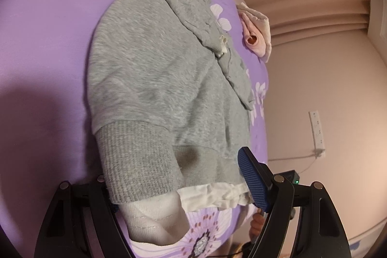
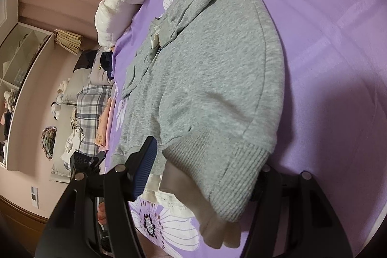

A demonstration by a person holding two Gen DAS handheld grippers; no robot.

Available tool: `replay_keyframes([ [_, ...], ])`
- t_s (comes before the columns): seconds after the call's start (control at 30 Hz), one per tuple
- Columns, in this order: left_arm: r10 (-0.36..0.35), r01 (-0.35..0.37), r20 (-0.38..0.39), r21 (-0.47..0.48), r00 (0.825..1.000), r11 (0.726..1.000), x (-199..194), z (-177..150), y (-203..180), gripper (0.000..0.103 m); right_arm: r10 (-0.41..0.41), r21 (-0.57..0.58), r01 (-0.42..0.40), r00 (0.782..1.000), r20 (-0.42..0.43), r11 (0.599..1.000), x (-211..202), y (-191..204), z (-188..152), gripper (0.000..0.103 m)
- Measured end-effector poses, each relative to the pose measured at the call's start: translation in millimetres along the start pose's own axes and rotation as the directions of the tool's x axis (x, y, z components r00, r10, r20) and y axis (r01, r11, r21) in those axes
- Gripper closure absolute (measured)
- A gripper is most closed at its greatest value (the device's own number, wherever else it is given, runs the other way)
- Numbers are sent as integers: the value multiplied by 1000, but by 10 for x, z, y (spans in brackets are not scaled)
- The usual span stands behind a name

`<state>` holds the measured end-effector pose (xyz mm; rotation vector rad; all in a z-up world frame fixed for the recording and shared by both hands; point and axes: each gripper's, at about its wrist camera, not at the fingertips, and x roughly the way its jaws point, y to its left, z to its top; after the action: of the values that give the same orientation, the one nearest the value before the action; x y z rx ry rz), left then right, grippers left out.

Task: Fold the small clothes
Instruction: 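Grasp the hem with both tools and lift it toward the collar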

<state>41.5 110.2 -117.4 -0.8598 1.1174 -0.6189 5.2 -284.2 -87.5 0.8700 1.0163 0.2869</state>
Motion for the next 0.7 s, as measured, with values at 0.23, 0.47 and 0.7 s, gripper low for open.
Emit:
replay_keyframes([
  [0.23, 2, -2, -1, -9, 1000, 1000, 3, -3, 25, 25, -3, -6, 3, 1000, 6, 1000, 11, 7, -10, 42],
  [0.47, 19, -19, -2, -3, 1000, 1000, -4, -16, 10, 25, -17, -18, 17, 1000, 11, 1000, 17, 28, -21, 42],
  [0.7, 16, -16, -2, -10, 1000, 1000, -14, -38, 8, 25, -34, -15, 34, 999, 21, 999, 24, 25, -38, 49],
])
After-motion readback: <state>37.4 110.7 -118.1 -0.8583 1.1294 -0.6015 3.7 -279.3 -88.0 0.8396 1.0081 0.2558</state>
